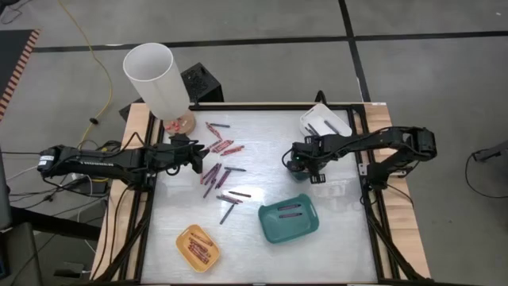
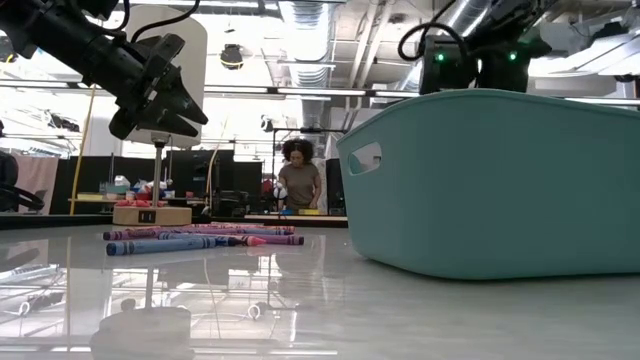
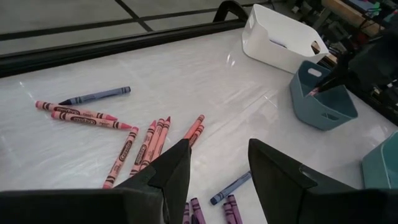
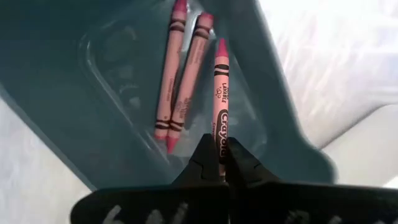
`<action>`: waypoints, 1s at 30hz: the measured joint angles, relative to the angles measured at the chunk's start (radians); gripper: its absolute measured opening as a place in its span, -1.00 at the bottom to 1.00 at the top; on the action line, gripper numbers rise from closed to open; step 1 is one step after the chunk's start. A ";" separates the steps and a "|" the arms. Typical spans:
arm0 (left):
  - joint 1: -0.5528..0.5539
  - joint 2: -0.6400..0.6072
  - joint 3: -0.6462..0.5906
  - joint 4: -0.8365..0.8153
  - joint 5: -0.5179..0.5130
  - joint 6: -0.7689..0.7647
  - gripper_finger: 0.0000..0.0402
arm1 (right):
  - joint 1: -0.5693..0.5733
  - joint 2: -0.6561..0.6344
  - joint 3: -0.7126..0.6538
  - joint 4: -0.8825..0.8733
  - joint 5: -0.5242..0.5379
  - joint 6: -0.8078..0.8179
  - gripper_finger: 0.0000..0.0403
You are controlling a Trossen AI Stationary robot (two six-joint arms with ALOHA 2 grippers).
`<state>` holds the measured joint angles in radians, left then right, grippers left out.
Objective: Sort crayons
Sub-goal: Put the pink crayon into the dark blue bin
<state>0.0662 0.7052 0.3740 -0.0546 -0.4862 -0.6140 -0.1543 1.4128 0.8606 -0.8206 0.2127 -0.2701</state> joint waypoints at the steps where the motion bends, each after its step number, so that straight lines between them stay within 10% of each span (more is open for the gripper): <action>1: 0.000 0.000 0.000 0.000 0.000 0.000 -0.25 | 0.000 0.000 -0.005 0.006 0.000 0.000 -1.00; 30: 0.000 0.000 0.000 0.001 -0.018 -0.011 -0.25 | 0.000 -0.001 -0.087 0.118 -0.005 0.007 -0.59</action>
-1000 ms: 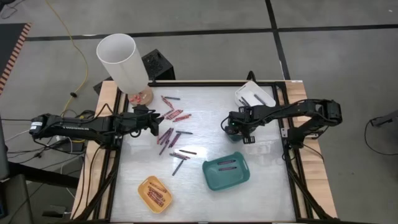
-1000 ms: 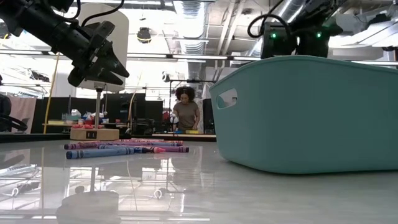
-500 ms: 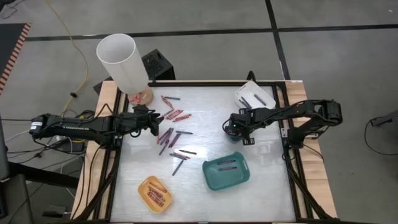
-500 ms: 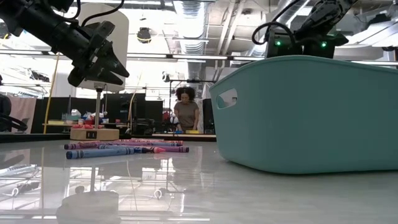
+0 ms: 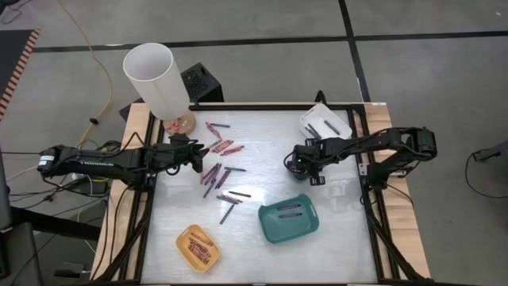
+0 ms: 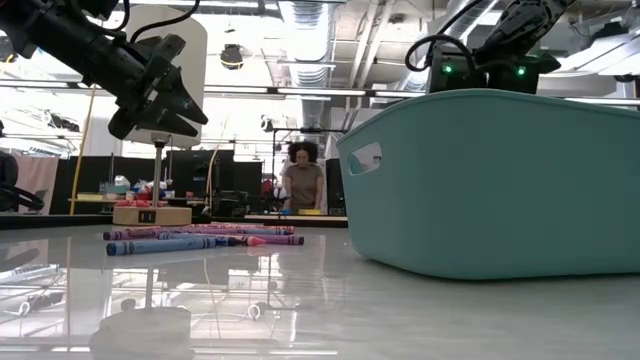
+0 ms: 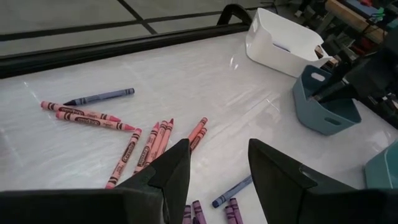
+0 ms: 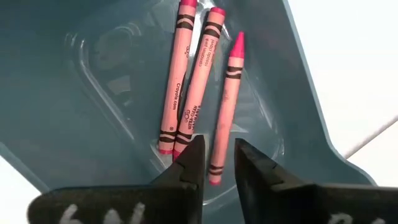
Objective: Sort crayons
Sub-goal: Put the pink crayon into the dark blue bin, then put the blue crayon into the white bin
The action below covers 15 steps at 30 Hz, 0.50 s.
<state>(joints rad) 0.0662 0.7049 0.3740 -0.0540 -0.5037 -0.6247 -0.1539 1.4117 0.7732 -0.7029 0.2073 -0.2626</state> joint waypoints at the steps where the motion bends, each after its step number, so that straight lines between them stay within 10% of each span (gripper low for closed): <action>1: 0.000 0.000 0.000 0.000 0.000 0.000 -0.25 | 0.000 0.000 0.003 -0.005 0.000 0.000 -0.58; 15: 0.000 0.000 0.000 0.000 -0.001 0.028 -0.25 | 0.000 0.000 0.407 -0.140 0.001 -0.005 -0.56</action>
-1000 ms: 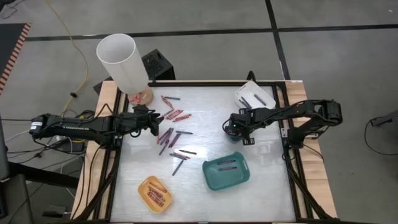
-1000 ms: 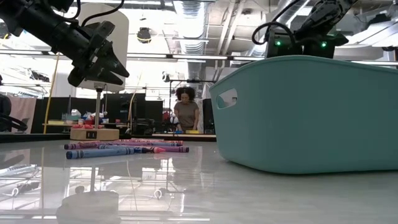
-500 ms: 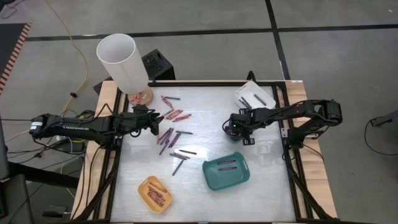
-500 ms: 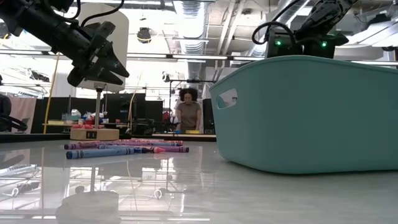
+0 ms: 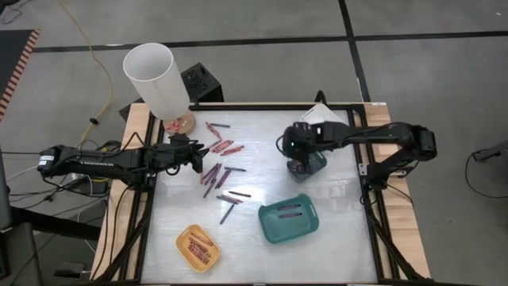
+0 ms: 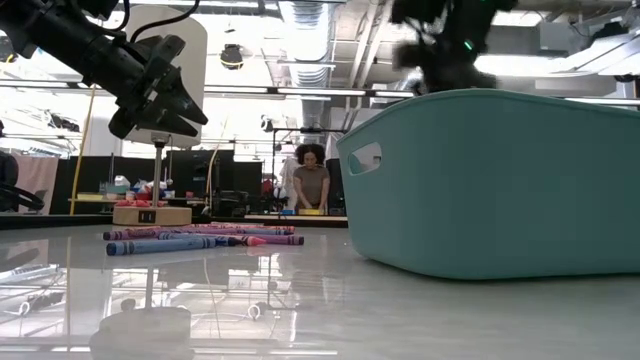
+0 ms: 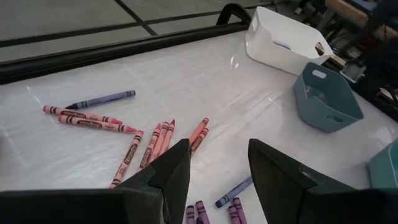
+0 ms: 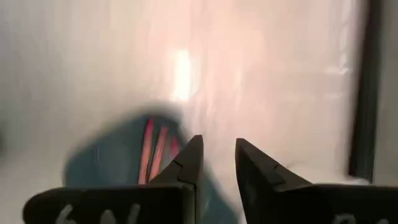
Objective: Sort crayons
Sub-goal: Put the blue crayon into the white bin
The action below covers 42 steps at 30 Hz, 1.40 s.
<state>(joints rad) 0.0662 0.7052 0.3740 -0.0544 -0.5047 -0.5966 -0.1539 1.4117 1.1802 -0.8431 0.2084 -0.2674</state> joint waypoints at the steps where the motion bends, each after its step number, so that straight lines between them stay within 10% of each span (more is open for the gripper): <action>1: 0.000 0.000 0.000 0.000 0.000 0.004 -0.25 | 0.000 0.000 0.022 0.030 -0.001 0.012 -0.56; 11: 0.000 0.000 0.000 -0.005 -0.001 0.015 -0.25 | 0.032 0.045 0.053 0.376 -0.088 0.004 -0.54; 25: 0.000 0.000 0.000 -0.021 -0.008 0.035 -0.25 | 0.073 0.407 0.053 0.869 -0.181 -0.060 0.10; 42: 0.000 0.000 0.000 -0.045 -0.024 0.021 -0.25 | 0.038 0.683 0.167 0.923 -0.293 0.045 0.10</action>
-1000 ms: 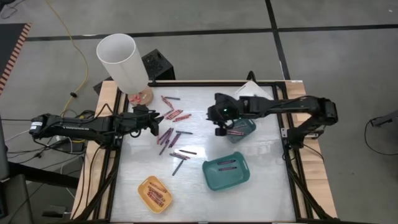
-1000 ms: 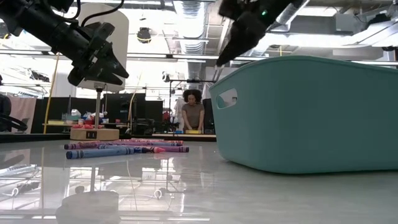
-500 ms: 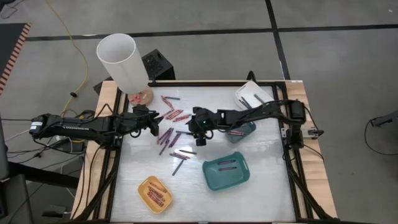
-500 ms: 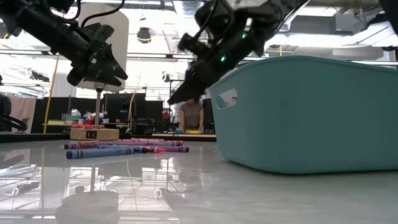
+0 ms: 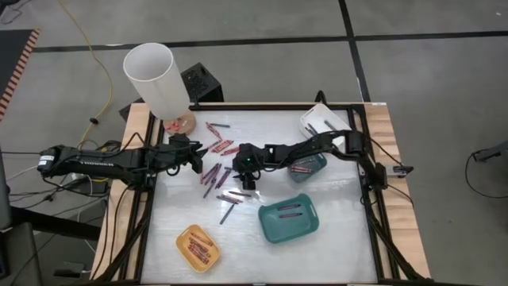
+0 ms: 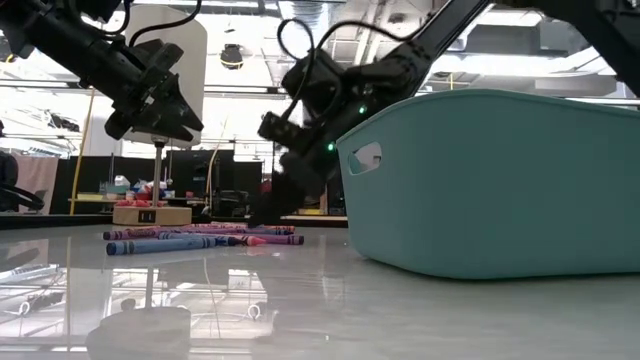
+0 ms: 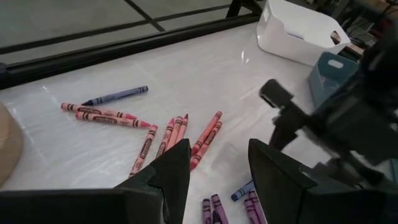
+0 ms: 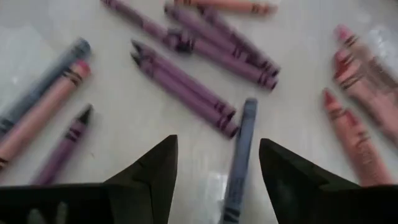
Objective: Sort crayons
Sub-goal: Put the blue crayon into the white bin
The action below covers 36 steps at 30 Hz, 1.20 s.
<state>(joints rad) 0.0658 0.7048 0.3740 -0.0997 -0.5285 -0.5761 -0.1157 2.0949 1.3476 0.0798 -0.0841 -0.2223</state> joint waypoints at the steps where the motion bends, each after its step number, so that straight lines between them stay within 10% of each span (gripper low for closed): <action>1: 0.000 0.000 0.000 -0.001 0.000 -0.001 -0.25 | -0.004 0.010 0.006 -0.002 0.000 0.005 0.10; 8: 0.000 0.000 0.000 -0.002 0.000 -0.001 -0.25 | -0.022 0.034 0.021 -0.069 -0.003 0.069 -0.05; 21: 0.000 0.000 0.000 -0.001 0.001 -0.007 -0.25 | -0.030 0.033 0.022 -0.116 0.040 0.082 -0.94; 36: 0.000 0.000 0.000 -0.002 0.010 -0.008 -0.25 | -0.037 -0.126 0.014 -0.227 0.039 0.079 -0.98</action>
<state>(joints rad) 0.0659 0.7051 0.3740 -0.1017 -0.5187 -0.5842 -0.1525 1.9689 1.3617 -0.1474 -0.0456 -0.1435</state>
